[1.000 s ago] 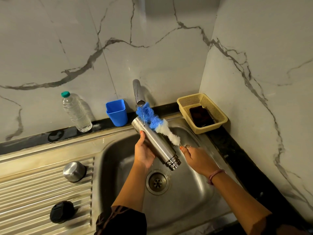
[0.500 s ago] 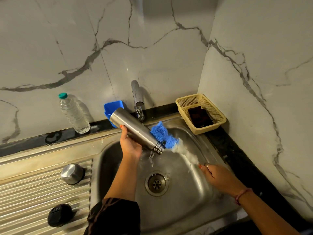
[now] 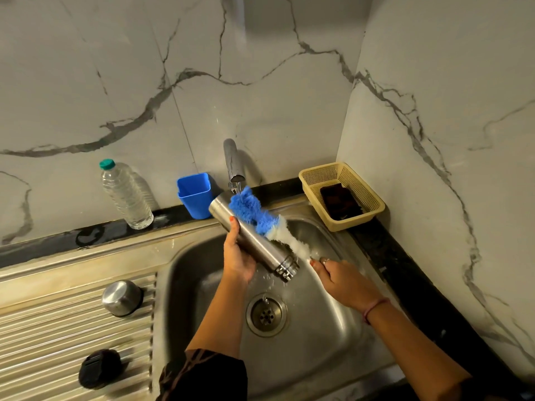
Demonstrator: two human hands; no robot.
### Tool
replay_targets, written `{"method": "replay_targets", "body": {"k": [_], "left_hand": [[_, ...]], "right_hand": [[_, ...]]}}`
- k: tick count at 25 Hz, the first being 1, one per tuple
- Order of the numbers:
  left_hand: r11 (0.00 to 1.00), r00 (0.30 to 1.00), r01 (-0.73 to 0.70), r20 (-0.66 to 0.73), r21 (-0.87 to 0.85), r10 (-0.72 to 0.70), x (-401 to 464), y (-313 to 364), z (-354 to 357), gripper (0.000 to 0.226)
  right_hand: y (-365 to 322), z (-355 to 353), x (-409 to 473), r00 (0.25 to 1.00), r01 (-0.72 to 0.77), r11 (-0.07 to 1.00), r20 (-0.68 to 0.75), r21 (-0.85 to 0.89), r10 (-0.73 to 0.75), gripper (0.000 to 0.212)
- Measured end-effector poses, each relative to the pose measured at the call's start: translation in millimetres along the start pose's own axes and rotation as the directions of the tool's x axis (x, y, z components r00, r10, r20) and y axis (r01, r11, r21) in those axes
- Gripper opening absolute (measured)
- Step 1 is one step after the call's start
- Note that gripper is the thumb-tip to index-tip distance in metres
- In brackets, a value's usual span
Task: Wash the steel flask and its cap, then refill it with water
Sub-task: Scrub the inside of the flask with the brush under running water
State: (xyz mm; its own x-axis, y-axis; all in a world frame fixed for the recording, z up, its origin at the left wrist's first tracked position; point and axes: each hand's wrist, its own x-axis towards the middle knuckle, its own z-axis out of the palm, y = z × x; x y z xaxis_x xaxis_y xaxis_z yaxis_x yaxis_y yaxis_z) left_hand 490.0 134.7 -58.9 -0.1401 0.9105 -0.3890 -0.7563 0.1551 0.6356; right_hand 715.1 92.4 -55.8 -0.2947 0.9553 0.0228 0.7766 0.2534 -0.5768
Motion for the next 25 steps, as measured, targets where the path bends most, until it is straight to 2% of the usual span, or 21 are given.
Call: {"method": "replay_targets", "body": {"k": [3,7,9,14,18,21,25], "left_hand": [[0.99,0.998,0.046,0.033,0.132,-0.051,-3.7,-13.8,-6.6,0.069],[0.984,0.989,0.13,0.057,0.12,-0.137,-12.0,-18.5,-5.6,0.061],[0.987,0.989,0.126,0.062,0.104,-0.133,-9.5,-17.7,-6.5,0.058],[0.994,0.996,0.077,0.029,0.08,-0.079,-2.9,-13.8,-12.7,0.073],[1.0,0.999,0.019,0.031,-0.006,-0.018,2.7,-2.4,-19.8,0.06],[0.999,1.0,0.029,-0.005,-0.042,-0.03,4.1,4.5,-18.8,0.058],[0.999,0.999,0.045,-0.022,0.011,-0.045,0.0,0.5,-15.7,0.057]], "right_hand": [[-13.4,-1.3,21.4,1.0,-0.001,0.999,-0.013,-0.039,0.001,0.042],[-19.1,-7.2,33.8,1.0,-0.023,0.994,-0.001,-0.11,0.024,0.042],[-18.3,-6.7,29.1,1.0,-0.002,0.994,0.004,-0.11,0.002,0.042],[-6.0,3.3,5.5,0.999,0.001,1.0,0.046,-0.025,0.001,0.042],[10.3,3.8,-18.7,0.996,-0.043,0.999,0.083,-0.013,0.044,0.042],[19.0,0.9,-34.8,0.991,-0.1,0.995,0.092,-0.006,0.1,0.041],[10.7,-0.3,-32.7,0.989,-0.095,0.995,0.113,-0.017,0.096,0.042]]}}
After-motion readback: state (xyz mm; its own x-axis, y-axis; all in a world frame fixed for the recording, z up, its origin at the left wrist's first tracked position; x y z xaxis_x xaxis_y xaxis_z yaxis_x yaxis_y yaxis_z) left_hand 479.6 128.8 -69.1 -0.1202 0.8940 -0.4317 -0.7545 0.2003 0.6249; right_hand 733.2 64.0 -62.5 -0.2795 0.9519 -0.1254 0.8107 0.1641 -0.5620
